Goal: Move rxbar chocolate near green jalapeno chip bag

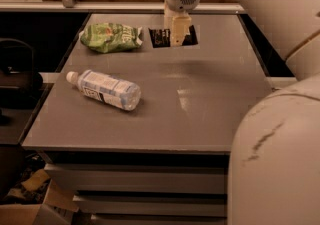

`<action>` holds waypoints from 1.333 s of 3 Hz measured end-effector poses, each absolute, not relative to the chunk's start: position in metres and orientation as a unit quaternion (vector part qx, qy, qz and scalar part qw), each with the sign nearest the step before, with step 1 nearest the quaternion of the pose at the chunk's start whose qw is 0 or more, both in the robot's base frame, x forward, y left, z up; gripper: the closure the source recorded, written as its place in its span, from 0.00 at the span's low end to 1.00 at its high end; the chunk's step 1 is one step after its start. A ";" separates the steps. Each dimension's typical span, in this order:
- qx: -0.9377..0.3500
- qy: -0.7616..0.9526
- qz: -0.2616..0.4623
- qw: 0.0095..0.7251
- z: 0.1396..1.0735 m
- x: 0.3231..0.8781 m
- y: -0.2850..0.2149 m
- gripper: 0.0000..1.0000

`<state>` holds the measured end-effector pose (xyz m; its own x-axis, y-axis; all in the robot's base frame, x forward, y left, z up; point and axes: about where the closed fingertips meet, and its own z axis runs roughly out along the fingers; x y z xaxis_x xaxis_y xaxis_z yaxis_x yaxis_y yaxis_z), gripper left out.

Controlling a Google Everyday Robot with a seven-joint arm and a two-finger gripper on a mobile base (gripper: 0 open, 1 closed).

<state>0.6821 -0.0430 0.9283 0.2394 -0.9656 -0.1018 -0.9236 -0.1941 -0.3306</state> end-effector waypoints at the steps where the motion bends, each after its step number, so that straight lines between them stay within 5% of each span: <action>1: -0.798 0.576 -0.055 0.167 0.926 0.690 0.003 1.00; 4: -0.857 0.482 -0.024 0.178 0.910 0.667 0.108 1.00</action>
Offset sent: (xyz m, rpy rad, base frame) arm -0.0129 0.1302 -0.0049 0.0103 0.0124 0.2892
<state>0.6673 0.1084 0.9098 0.5338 -0.8356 -0.1297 -0.8183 -0.4717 -0.3285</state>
